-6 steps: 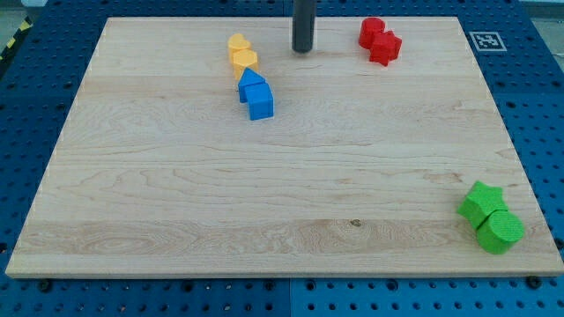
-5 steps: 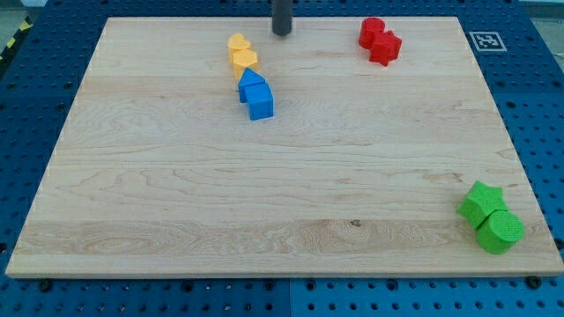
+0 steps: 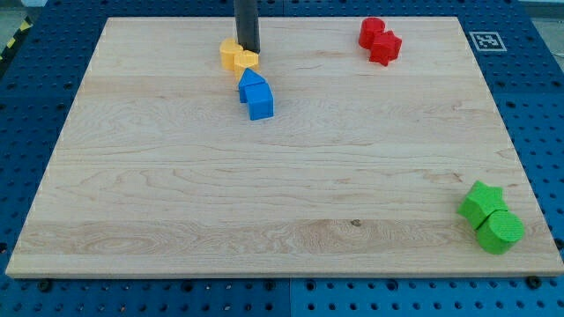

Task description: Separate the blue blocks and yellow blocks

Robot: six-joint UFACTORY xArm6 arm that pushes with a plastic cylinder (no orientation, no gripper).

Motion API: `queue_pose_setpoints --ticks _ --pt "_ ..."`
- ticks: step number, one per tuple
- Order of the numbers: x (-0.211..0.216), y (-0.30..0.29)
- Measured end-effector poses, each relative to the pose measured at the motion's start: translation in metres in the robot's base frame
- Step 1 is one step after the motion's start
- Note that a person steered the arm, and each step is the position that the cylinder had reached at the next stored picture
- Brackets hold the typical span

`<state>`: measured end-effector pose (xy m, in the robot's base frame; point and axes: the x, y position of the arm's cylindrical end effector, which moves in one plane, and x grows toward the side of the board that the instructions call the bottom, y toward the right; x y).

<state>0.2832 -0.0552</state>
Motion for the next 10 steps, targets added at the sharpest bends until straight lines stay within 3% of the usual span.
queue_pose_setpoints --ticks 4,10 --pt "0.058 0.033" --pt "0.075 0.035"
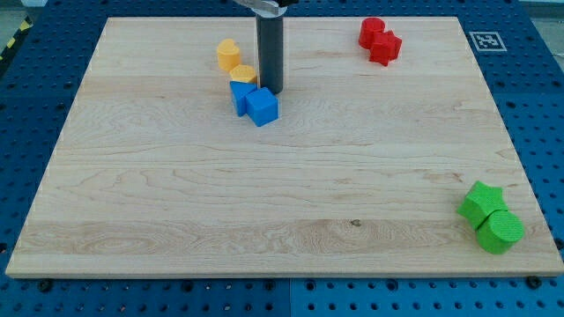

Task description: Separate the blue blocks and yellow blocks

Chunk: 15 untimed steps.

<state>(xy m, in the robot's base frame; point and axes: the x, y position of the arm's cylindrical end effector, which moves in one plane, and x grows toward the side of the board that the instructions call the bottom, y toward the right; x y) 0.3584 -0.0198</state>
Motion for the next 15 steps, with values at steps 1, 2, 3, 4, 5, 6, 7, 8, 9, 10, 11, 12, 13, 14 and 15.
queue_pose_setpoints --ticks 1,2,3,4,5,6,7,8,9,10,11,12,13,14,15 --pt "-0.006 0.0" --pt "-0.011 0.0" --pt "-0.012 0.0" --pt "-0.012 -0.003" --pt "-0.012 -0.02" --pt "-0.012 -0.029" --pt "-0.011 -0.017" --pt "-0.004 -0.009" --pt "0.005 -0.009" --pt "0.014 -0.009" --pt "0.023 -0.009" --pt "0.033 -0.009" --pt "0.04 -0.009" --pt "0.04 0.001" --pt "0.042 0.033"
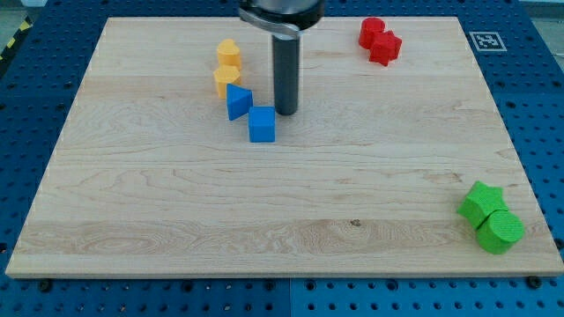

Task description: Separate the blue blocks and yellow blocks

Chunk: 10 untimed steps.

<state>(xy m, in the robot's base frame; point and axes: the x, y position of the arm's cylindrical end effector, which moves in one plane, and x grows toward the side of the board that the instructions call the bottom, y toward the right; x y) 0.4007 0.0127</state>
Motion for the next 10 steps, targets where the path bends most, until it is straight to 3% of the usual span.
queue_pose_setpoints --ticks 2,10 --pt "0.022 0.01" --pt "0.033 -0.037"
